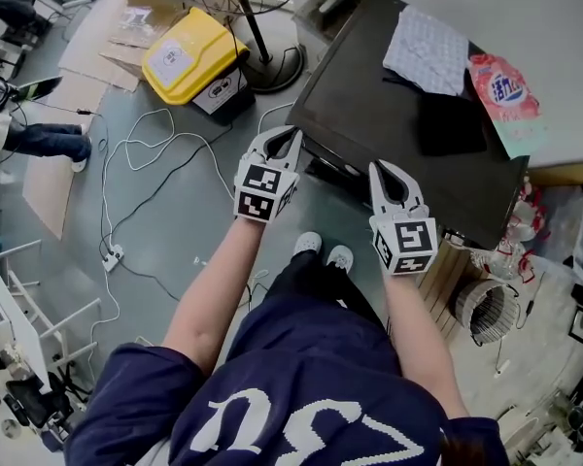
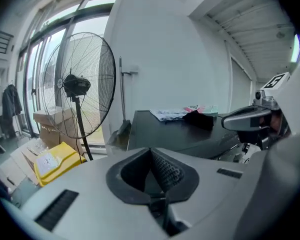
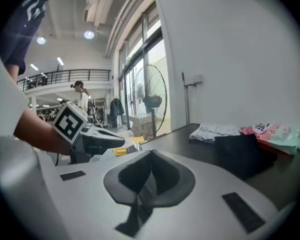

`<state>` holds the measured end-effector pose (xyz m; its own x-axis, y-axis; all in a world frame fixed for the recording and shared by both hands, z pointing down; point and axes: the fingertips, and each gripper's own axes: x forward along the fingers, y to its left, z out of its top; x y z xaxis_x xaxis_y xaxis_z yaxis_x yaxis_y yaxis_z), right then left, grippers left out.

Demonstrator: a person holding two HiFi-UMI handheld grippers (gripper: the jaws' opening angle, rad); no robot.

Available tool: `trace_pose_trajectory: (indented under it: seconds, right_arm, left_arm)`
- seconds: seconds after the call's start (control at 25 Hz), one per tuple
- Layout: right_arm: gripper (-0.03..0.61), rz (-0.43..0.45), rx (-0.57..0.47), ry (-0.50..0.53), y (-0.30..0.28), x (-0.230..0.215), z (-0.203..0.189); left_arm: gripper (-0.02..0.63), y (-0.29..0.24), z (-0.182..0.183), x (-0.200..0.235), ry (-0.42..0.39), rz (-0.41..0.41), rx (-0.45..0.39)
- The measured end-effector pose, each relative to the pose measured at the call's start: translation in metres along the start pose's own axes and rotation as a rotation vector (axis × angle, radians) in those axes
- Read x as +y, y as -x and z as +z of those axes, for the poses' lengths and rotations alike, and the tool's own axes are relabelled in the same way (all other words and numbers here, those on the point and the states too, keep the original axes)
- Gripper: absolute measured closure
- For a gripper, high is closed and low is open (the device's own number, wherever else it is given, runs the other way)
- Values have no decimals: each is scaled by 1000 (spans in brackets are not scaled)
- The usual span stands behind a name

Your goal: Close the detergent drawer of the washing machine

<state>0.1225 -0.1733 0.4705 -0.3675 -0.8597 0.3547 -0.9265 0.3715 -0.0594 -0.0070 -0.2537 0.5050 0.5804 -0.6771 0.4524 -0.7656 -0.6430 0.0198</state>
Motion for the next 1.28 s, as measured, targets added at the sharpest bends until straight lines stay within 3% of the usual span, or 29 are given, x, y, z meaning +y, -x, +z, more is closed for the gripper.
trace_pose_trajectory:
  seconds: [0.12,0.4,0.52,0.6,0.88,1.28]
  right_arm:
    - [561,-32,-85,-25,16,-15,27]
    - [563,-85,-224,51,53,-31,88]
    - [563,-81,-293,-9,69,-34,111]
    - [563,-82,-328,-32,81,-35,124]
    - [563,-84,-411,51,120,-29,162]
    - [563,-74,-462,83,145,-21,183]
  left_arm:
    - [594,15,29,2,-7,21,-71]
    - [594,63,101,4,-40,81,-239]
    - [594,86,123,2,-59,96,-294]
    - [594,99,133,-2,-62,99,-325]
    - [594,136,160,-10,-41,136,-386]
    - [594,151,159,-18,-69,159,-412]
